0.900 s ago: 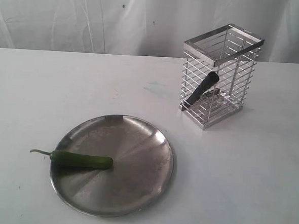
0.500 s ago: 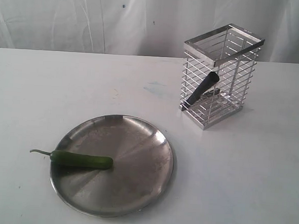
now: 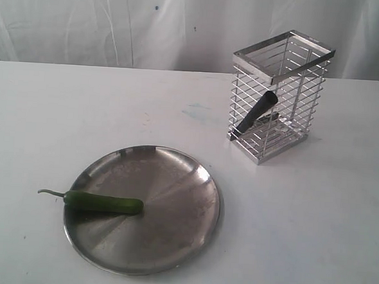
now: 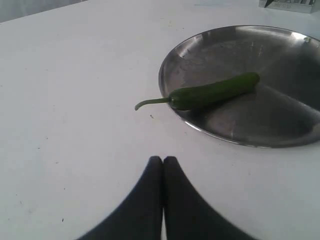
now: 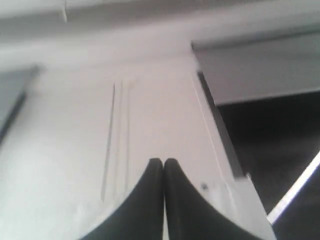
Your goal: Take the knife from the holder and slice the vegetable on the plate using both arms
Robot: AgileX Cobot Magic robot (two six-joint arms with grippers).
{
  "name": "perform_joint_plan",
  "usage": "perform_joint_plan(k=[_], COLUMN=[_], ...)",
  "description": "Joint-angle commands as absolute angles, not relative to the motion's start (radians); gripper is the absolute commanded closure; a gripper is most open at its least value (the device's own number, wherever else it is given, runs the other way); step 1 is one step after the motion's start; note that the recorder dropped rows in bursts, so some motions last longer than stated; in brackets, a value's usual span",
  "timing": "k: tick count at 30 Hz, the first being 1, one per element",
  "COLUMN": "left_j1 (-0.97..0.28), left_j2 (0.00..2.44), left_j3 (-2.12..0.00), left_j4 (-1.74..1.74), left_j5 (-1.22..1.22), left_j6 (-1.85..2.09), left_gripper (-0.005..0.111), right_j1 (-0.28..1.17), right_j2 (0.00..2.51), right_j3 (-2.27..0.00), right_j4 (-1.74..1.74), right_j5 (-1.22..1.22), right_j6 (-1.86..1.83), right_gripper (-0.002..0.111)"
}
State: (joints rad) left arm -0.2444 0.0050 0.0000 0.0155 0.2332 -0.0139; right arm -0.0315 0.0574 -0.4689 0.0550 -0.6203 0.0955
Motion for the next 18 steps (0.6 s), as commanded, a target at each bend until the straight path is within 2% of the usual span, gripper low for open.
perform_joint_plan(k=[1, 4, 9, 13, 16, 18], left_j1=[-0.241, -0.241, -0.241, -0.241, -0.241, -0.241], left_j2=[0.000, 0.000, 0.000, 0.000, 0.000, 0.000], left_j3=[0.000, 0.000, 0.000, 0.000, 0.000, 0.000], left_j4=[0.012, 0.012, 0.012, 0.012, 0.012, 0.012], left_j5=[0.232, 0.232, 0.232, 0.232, 0.232, 0.232], left_j6=[-0.021, -0.021, -0.021, -0.021, -0.021, -0.021], left_gripper=[0.107, 0.107, 0.107, 0.107, 0.107, 0.107], right_j1=[-0.030, -0.030, -0.021, -0.021, -0.021, -0.021], right_j2=[0.225, 0.404, 0.699, 0.865, 0.997, 1.098], right_j3=[-0.497, -0.465, -0.416, -0.418, -0.460, -0.537], right_j4=[0.026, 0.035, 0.068, 0.119, 0.125, 0.125], right_j5=[-0.101, 0.056, -0.102, -0.050, 0.087, 0.276], right_j6=[-0.288, -0.417, -0.363, -0.218, -0.140, -0.112], right_gripper=[0.108, 0.108, 0.108, 0.108, 0.108, 0.108])
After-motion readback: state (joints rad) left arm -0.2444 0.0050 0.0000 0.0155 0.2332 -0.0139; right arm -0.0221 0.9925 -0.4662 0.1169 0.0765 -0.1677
